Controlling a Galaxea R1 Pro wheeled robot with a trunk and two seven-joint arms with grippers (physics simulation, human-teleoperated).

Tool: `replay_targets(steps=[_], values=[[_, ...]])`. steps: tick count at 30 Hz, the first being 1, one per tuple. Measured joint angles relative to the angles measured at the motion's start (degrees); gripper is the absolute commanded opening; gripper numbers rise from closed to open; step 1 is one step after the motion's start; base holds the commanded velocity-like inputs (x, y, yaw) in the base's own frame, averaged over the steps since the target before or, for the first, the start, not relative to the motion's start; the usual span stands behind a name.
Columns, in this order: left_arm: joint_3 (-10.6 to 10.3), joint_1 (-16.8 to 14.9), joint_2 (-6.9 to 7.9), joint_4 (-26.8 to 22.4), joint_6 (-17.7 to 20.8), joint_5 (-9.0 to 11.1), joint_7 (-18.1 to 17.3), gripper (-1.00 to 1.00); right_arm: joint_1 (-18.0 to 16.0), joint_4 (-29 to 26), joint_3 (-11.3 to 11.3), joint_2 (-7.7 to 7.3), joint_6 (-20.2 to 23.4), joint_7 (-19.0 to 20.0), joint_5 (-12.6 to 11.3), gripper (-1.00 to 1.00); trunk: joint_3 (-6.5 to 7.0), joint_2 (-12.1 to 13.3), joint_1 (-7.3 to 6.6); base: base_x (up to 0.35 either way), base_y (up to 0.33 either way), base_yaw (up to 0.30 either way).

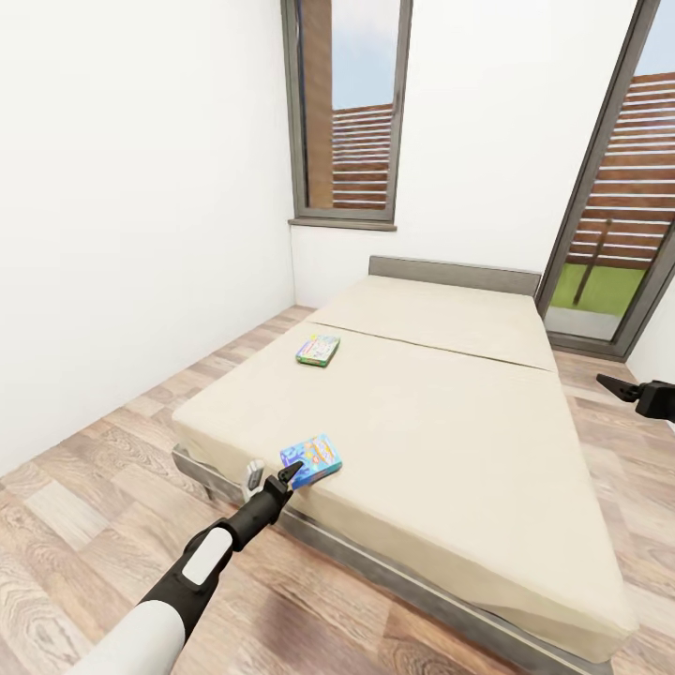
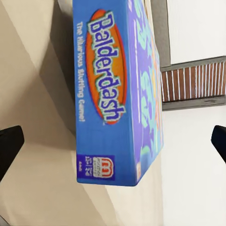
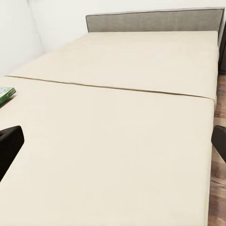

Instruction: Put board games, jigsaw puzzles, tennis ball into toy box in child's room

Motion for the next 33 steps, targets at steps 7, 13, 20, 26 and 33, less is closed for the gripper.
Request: replay_targets(steps=[7,13,20,26,33], values=[[-0.2,-0.2,-0.12,0.2,-0.2,-0.3,0.0,1.0,0.0,0.0,0.0,0.0,0.0,0.0,0.0,1.0,0.0,0.0,0.0,0.001,0.0,0.0],[-0.2,-0.5,-0.42,0.4,-0.1,-0.5,0.2,1.0,0.0,0.0,0.0,-0.01,0.0,0.0,0.0,1.0,0.0,0.0,0.0,0.0,0.0,0.0],[-0.3,-0.8,-0.85,0.9,0.1,-0.7,0.5,1.0,0.0,0.0,0.0,-0.02,0.0,0.0,0.0,1.0,0.0,0.0,0.0,0.0,0.0,0.0],[-0.3,-0.9,-1.06,1.0,0.2,-0.8,0.6,1.0,0.0,0.0,-0.1,-0.01,0.0,0.1,0.0,1.0,0.0,0.0,0.0,0.0,0.0,0.0],[-0.3,-1.2,-1.35,1.1,0.5,-0.7,0.2,1.0,0.0,0.0,0.0,-0.01,0.0,0.1,0.0,1.0,0.0,0.0,0.0,0.0,0.0,0.0]])
